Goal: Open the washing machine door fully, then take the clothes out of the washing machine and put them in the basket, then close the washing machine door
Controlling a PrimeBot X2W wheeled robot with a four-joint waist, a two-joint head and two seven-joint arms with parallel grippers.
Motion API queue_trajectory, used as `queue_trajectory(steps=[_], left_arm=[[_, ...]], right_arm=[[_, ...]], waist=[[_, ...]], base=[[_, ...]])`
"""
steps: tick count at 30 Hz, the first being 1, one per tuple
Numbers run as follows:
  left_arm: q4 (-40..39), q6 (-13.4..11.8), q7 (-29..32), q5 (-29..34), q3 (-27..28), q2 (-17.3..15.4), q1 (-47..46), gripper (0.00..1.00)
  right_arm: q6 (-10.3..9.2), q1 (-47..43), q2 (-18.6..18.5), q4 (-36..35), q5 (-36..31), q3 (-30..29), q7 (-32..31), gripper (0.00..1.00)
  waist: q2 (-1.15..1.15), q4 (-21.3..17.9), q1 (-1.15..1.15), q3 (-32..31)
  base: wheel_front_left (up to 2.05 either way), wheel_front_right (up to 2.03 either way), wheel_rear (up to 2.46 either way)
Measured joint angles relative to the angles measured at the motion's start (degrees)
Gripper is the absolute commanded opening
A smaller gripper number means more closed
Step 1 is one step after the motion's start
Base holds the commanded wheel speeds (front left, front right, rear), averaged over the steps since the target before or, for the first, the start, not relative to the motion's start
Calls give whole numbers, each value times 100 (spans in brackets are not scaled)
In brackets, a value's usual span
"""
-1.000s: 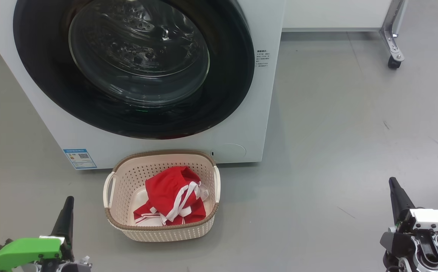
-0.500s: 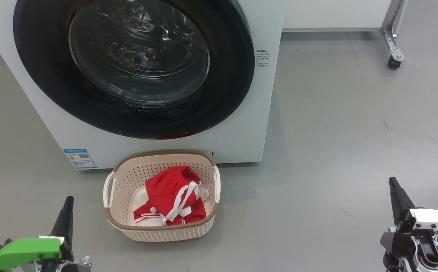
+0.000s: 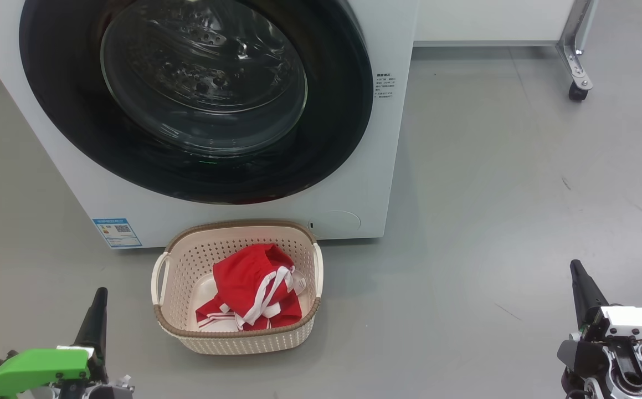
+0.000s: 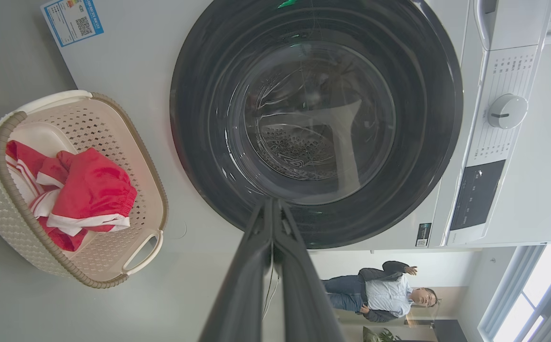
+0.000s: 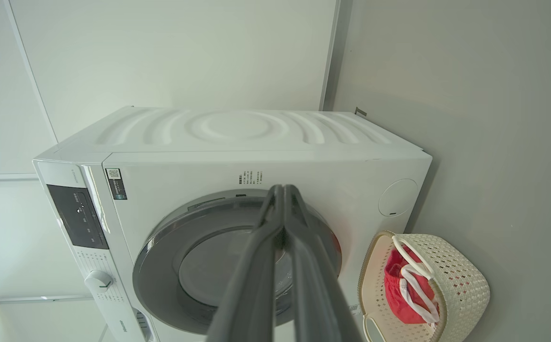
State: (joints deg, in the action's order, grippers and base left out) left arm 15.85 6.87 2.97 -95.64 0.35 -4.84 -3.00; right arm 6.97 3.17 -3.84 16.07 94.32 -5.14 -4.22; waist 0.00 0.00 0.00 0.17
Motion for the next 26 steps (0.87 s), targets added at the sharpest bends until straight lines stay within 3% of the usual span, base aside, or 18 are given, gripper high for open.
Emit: queue_trajectory(steps=[26], left_arm=[[-7,1,8,1,20,14,0,0]], right_arm=[[0,0,3,-2,-2,-7,-1,0]], waist=[[0,0,0,1]], base=[[0,0,0]])
